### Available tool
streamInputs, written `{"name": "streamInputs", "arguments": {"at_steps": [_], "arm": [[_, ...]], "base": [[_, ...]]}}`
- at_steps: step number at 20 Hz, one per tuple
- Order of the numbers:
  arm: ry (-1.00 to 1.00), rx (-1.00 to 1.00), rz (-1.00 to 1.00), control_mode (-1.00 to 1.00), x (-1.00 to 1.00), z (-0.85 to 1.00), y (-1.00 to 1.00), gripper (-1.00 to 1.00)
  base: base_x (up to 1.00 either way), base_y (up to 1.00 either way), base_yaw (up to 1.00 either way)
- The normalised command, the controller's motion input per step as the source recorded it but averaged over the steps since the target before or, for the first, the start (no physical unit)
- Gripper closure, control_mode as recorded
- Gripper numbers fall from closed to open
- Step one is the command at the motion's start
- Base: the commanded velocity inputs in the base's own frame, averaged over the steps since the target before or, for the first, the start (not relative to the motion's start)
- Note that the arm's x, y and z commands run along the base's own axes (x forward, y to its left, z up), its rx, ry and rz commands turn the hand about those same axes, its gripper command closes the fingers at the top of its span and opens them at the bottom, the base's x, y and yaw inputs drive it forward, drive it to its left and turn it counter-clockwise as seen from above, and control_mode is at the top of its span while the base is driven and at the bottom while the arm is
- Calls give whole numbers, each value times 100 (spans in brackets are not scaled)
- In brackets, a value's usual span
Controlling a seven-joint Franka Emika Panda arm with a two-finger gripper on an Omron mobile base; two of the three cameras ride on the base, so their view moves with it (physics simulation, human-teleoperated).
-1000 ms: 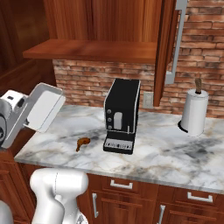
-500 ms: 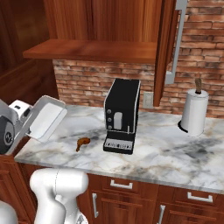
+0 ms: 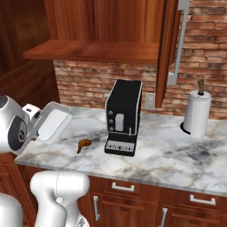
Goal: Retrieve the tupperware from the cabinet, then place the raw meat into the tupperware to avoid contamination.
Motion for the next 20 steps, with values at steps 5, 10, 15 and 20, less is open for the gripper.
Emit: {"name": "streamInputs", "arguments": {"at_steps": [5,10,15,20], "arm": [[5,-1,3,-100,46,-31,18,100],[7,0,8,-100,51,-30,18,100],[8,0,10,-100,55,-39,4,100],[11,-1,5,-100,55,-39,0,100]], "base": [[0,0,0],[0,0,0],[0,0,0],[0,0,0]]}}
